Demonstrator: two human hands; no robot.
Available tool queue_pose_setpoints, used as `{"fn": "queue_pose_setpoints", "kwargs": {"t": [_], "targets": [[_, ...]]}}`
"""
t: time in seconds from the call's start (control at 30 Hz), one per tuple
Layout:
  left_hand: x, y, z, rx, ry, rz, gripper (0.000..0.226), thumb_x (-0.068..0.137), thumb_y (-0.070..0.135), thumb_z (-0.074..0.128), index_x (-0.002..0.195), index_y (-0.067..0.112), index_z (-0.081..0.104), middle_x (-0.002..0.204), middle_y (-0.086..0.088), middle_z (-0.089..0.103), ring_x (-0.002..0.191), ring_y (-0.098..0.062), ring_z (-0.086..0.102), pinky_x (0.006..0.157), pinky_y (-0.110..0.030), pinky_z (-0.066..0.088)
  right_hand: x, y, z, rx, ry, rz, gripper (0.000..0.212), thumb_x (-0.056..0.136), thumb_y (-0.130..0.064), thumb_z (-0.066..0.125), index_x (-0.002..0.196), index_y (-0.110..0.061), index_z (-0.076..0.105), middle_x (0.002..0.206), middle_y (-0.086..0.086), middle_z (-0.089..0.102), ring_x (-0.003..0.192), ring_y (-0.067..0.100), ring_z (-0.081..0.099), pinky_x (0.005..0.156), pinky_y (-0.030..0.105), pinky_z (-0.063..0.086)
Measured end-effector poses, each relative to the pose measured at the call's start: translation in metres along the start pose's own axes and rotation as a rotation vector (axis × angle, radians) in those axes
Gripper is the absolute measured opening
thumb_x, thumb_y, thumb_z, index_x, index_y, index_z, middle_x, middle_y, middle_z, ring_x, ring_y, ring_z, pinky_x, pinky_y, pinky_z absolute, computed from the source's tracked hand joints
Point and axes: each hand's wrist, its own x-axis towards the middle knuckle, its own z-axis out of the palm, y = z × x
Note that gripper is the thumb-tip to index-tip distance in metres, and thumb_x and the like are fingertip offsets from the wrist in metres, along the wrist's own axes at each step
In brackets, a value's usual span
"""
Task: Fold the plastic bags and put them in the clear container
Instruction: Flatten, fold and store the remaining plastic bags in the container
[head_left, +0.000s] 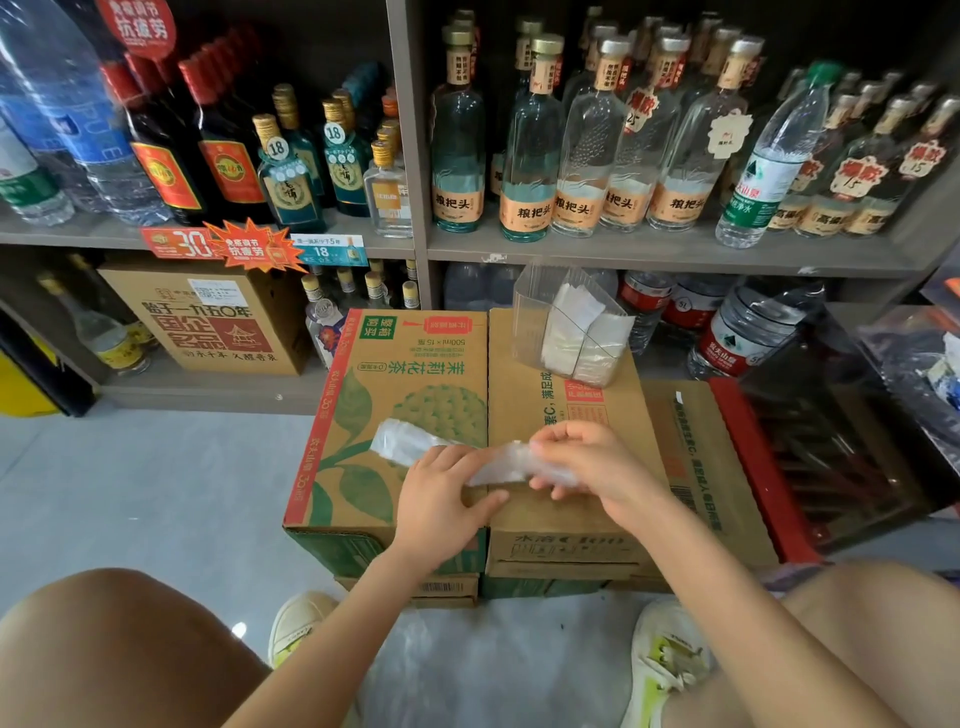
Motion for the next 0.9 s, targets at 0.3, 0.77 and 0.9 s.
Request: {"fn": "queue_pose_setpoints", "kwargs": {"t": [0.3, 0.77, 0.9], "targets": [[0.013, 0.007, -0.019, -0.468, 0.036, -0.613, 0.020, 0.096, 0.037, 0.054, 0.104, 0.025, 0.068, 0.080, 0.011, 0.066, 0.076, -0.007, 0.058, 0.065, -0.024, 0.043, 0.020, 0.004, 0.014, 0.273, -0.061, -0.005, 0.048, 0.093, -0.016, 0.055, 0.139, -0.015, 0.043, 0.125, 0.001, 0.062, 0.093, 0.019, 0.068, 0.070, 0.029, 0.056], [0.004, -0.009, -0.034, -0.970, -0.077, -0.624, 0.052, 0.072, 0.040, 0.072, 0.120, 0.023, 0.063, 0.100, -0.004, 0.073, 0.100, -0.022, 0.065, 0.093, -0.036, 0.049, 0.041, 0.020, 0.052, 0.246, -0.125, -0.086, 0.009, 0.094, -0.013, 0.056, 0.100, -0.010, 0.062, 0.070, -0.003, 0.057, 0.051, 0.009, 0.050, 0.043, 0.020, 0.036], [0.014, -0.021, -0.052, -1.177, -0.012, -0.706, 0.038, 0.083, 0.028, 0.064, 0.116, 0.009, 0.064, 0.113, -0.010, 0.069, 0.107, -0.026, 0.063, 0.095, -0.037, 0.047, 0.040, 0.019, 0.050, 0.071, -0.200, -0.118, 0.008, 0.096, -0.013, 0.053, 0.100, -0.010, 0.059, 0.064, -0.011, 0.060, 0.047, 0.007, 0.044, 0.041, 0.017, 0.030]]}}
